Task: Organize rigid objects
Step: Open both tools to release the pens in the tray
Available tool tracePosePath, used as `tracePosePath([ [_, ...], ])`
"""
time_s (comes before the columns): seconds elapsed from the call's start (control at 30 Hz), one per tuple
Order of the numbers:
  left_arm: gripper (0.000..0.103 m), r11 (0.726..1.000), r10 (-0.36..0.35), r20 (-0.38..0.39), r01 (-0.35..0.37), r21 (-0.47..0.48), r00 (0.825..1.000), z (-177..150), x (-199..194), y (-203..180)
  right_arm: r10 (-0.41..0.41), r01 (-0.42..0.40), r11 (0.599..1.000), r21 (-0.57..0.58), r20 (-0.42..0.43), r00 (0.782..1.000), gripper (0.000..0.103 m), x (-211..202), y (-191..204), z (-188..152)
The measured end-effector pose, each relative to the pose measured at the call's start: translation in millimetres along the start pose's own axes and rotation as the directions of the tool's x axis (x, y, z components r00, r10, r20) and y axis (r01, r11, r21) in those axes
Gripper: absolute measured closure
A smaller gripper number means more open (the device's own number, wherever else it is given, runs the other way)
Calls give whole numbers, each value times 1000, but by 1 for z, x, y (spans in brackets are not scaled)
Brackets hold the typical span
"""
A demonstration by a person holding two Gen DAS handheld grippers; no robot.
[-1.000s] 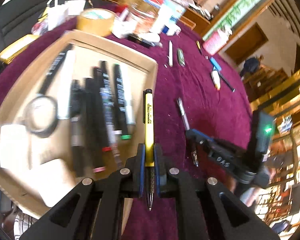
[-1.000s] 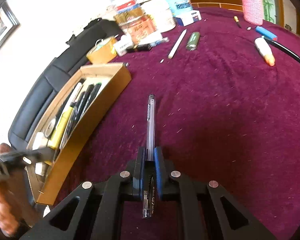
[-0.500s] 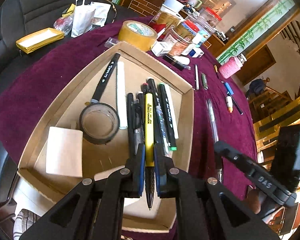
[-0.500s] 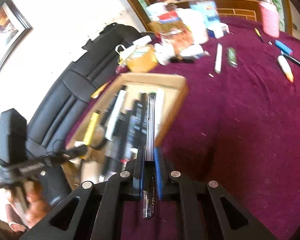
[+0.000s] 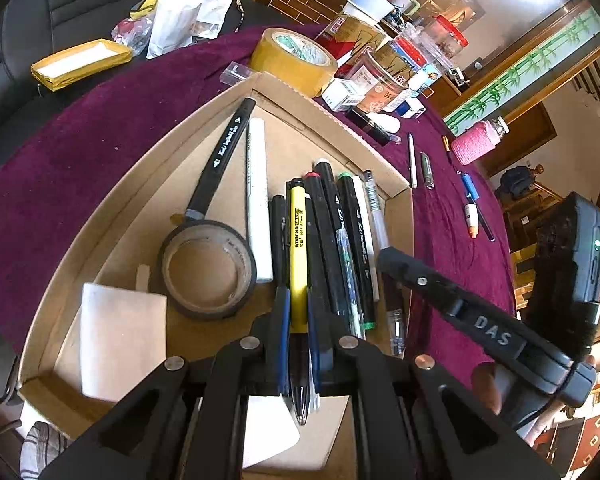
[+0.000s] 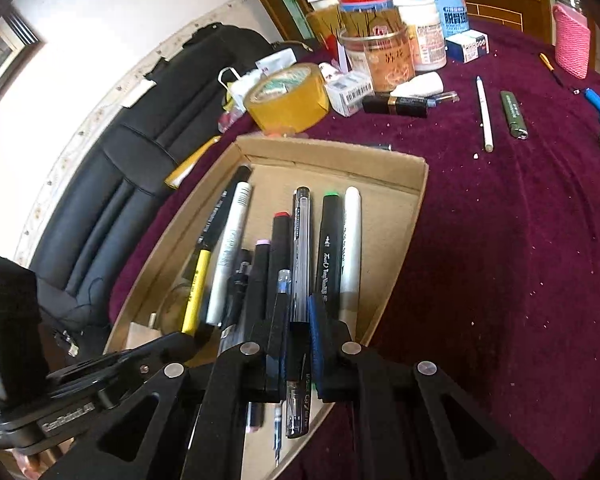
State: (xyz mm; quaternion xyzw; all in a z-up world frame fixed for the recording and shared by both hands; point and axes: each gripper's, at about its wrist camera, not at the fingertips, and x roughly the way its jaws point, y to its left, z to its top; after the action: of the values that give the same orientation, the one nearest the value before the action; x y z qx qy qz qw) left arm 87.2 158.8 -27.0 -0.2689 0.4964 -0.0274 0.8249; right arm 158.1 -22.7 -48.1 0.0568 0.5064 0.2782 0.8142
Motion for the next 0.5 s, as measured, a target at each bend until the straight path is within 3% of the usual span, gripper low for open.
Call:
tracePosePath([
  [0.5, 95, 999, 38, -19, -38, -4, 999, 8, 20, 4, -57, 57, 998, -6, -21, 998, 93, 23, -1, 5],
])
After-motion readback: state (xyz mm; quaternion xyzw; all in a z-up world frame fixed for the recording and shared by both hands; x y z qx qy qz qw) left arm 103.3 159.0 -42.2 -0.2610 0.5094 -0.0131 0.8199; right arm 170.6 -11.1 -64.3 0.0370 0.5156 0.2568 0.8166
